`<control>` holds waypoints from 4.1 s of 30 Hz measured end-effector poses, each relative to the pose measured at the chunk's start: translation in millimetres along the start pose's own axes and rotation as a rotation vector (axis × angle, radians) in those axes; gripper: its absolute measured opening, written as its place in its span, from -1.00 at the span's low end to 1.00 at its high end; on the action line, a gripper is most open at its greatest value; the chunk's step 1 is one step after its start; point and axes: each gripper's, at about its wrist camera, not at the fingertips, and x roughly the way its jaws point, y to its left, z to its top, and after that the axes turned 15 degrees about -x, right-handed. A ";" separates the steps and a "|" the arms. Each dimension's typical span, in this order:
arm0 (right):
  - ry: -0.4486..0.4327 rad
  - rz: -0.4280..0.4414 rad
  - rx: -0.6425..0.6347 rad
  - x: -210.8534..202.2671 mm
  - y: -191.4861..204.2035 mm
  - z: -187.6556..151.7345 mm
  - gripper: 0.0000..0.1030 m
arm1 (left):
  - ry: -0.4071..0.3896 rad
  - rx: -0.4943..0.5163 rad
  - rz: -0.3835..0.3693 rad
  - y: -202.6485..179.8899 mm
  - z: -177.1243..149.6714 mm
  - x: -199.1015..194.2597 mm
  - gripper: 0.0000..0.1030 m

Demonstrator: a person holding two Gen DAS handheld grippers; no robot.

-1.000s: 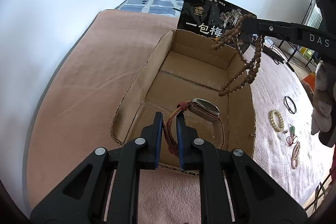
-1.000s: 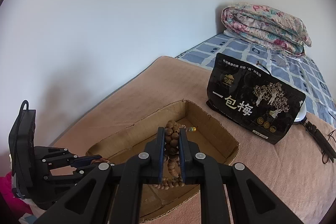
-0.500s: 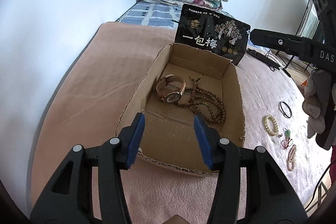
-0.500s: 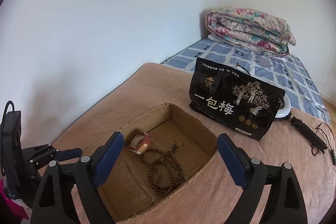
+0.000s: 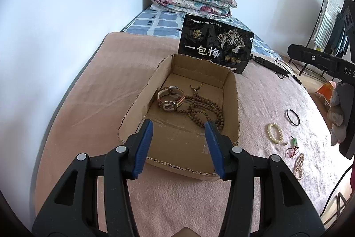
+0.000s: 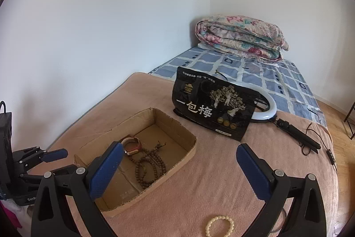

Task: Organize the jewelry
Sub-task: 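Withdraw both open tools from the box toward the remaining jewelry, then grasp pale green bead bracelet with left tool while right tool grips blue bangle rim, then carry bracelet with left tool into the box while right tool drops bangle there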

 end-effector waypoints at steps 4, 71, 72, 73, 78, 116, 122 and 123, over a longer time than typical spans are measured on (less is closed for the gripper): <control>0.004 -0.031 0.033 -22.0 -20.7 -17.5 1.00 | -0.016 0.022 -0.027 -14.2 -3.7 -8.6 -0.03; 0.244 -0.071 0.256 28.7 -171.3 -241.9 1.00 | 0.286 0.199 -0.083 -195.4 -89.0 174.7 0.12; 0.244 -0.065 0.251 30.8 -169.5 -240.9 1.00 | 0.286 0.205 -0.078 -195.6 -89.7 175.5 0.10; 0.245 -0.059 0.243 33.0 -167.6 -239.7 1.00 | 0.284 0.209 -0.077 -195.9 -90.0 176.2 0.07; 0.264 -0.040 0.198 44.8 -159.1 -233.9 1.00 | 0.274 0.227 -0.065 -198.5 -92.3 179.3 -0.08; 0.217 -0.043 0.150 11.1 -147.1 -211.6 0.43 | 0.184 0.246 -0.130 -209.9 -85.9 126.3 -0.90; 0.201 -0.043 0.140 -6.0 -141.6 -202.1 0.43 | 0.156 0.247 -0.145 -210.2 -81.5 104.2 -0.90; 0.196 -0.042 0.140 -9.2 -140.2 -200.3 0.43 | 0.151 0.247 -0.147 -209.7 -80.6 100.2 -0.90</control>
